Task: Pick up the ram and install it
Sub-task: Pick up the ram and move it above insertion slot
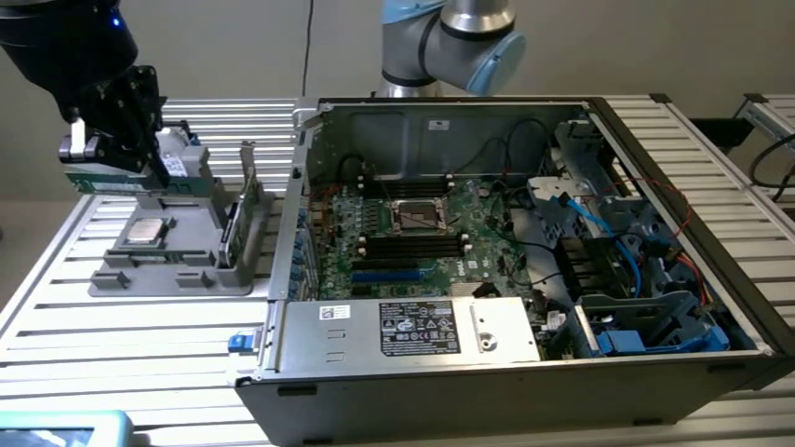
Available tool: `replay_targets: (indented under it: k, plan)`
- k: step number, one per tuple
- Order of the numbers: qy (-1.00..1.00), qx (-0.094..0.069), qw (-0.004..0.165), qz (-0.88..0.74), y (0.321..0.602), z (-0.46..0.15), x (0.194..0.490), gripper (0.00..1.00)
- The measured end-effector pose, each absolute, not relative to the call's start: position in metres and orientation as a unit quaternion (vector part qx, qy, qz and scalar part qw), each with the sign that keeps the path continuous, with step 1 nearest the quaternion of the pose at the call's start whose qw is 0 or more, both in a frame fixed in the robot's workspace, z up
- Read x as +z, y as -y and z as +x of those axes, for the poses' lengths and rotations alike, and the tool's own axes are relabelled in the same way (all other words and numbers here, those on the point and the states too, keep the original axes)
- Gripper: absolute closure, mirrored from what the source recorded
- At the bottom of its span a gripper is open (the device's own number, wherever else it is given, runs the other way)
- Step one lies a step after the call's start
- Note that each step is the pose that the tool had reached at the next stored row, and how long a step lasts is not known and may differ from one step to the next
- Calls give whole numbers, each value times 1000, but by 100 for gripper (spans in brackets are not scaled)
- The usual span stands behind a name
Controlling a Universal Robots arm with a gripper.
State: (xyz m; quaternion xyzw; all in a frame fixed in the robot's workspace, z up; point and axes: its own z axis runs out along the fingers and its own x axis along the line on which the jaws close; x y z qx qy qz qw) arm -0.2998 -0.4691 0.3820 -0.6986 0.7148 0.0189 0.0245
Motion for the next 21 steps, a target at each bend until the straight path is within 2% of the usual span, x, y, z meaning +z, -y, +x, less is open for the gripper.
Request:
replay_targets:
  k: [9,21]
  plan:
    - [-715,19,25,-699,473,-277,399,86]
    - [-715,19,25,-699,473,-235,405,86]
